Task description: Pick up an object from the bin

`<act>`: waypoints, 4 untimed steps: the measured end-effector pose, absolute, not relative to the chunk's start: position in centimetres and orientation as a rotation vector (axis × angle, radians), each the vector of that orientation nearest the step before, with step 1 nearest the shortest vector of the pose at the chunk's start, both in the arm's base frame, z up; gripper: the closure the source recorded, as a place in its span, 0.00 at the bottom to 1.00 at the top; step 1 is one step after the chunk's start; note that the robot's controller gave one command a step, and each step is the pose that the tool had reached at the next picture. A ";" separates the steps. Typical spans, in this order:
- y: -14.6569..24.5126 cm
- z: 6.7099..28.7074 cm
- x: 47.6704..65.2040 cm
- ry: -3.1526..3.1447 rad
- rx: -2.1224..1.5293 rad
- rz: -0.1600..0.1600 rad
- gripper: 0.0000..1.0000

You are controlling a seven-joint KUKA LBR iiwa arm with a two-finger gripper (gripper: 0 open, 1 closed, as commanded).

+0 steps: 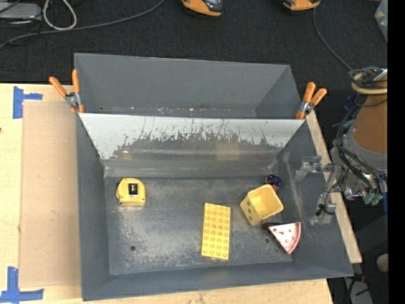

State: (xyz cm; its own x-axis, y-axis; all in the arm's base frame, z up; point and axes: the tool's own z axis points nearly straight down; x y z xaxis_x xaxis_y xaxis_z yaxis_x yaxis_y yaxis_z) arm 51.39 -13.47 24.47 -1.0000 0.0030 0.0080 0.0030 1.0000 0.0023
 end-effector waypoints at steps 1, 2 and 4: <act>-13.4 24.8 51.6 -3.141 0.003 -0.001 0.00; -14.0 15.5 54.6 -3.143 -0.070 -0.001 0.00; -12.6 12.5 58.7 -3.137 -0.205 -0.002 0.00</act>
Offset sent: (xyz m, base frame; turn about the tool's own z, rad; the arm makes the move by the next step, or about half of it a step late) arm 0.0567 -0.0087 -0.1747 0.0794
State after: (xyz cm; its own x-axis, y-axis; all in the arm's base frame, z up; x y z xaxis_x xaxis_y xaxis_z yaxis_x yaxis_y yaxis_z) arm 58.73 -12.62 12.50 -0.9915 0.1300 -0.0017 0.1300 0.9915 0.0014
